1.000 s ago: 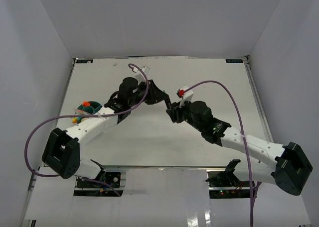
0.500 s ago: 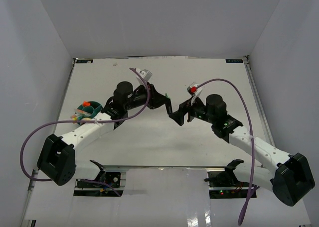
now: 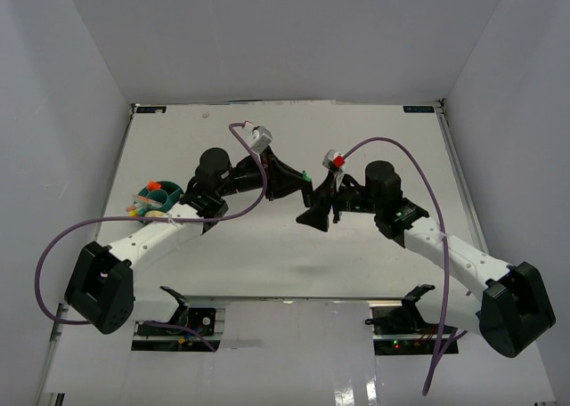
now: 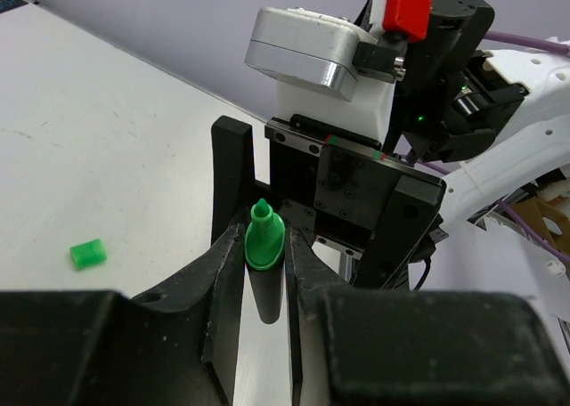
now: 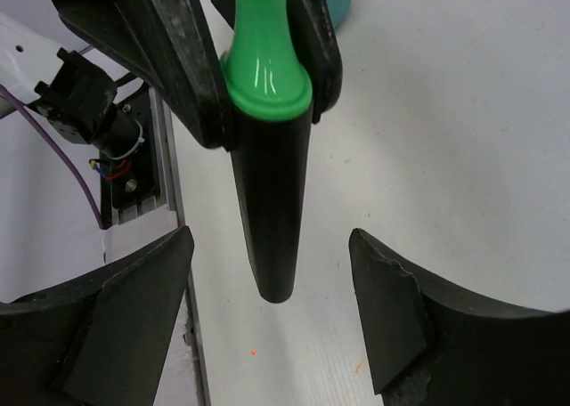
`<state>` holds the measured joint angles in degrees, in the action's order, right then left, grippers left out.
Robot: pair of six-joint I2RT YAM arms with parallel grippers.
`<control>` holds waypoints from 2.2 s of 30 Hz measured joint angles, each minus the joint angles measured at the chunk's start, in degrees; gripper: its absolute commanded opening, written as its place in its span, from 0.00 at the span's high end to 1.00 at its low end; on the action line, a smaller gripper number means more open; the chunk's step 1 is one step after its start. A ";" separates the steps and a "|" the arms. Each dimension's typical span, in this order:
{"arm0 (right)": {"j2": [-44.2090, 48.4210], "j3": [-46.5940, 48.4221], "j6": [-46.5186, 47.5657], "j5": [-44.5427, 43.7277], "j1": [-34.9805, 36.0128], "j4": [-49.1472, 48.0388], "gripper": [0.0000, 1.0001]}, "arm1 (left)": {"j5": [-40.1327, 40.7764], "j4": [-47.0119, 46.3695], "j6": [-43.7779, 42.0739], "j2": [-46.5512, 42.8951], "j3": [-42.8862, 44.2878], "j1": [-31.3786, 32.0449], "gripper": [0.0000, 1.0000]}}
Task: Sort the stationery into containers
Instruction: Move the pen cap to the center of the board.
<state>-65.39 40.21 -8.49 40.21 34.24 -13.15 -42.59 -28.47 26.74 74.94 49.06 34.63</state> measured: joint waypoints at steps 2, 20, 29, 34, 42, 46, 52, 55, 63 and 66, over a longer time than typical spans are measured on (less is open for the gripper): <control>-0.20 0.63 0.00 0.92 0.02 -0.46 0.27 | -0.76 -1.57 0.09 0.00 -0.31 0.00 0.96; -3.41 5.20 -0.09 4.17 -0.11 -2.32 0.60 | -5.07 -5.66 1.31 0.28 -0.90 0.00 0.97; -3.41 5.35 -0.13 7.58 -0.44 -2.45 0.81 | -5.92 -6.43 1.09 0.50 -0.90 0.00 0.98; -3.32 5.35 -0.17 9.51 -0.98 -2.43 0.90 | -6.80 -7.34 1.11 0.72 -0.90 0.00 0.99; -2.69 5.33 -0.13 11.21 -1.62 -2.43 0.77 | -6.93 -8.90 1.16 0.72 -1.09 0.15 1.00; -2.49 5.05 -0.11 11.47 -1.75 -2.38 0.76 | -6.80 -10.21 1.38 0.72 -1.84 0.33 1.00; -2.45 5.01 -0.13 12.28 -2.03 -2.34 0.74 | -6.71 -11.13 1.44 0.72 -2.32 0.39 1.00; -2.25 5.01 -0.33 12.63 -2.67 -2.25 0.70 | -6.80 -11.78 1.53 0.70 -2.86 0.37 1.00; -0.66 5.01 -0.35 13.22 -3.78 -2.54 0.73 | -7.82 -11.39 1.64 0.70 -4.48 0.33 1.00; -0.66 5.01 -0.55 13.75 -3.80 -2.54 0.71 | -8.02 -11.52 1.79 0.70 -4.48 0.33 1.00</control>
<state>-66.04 45.21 -9.04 53.95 30.44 -15.68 -50.61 -39.99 28.53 75.64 44.58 34.96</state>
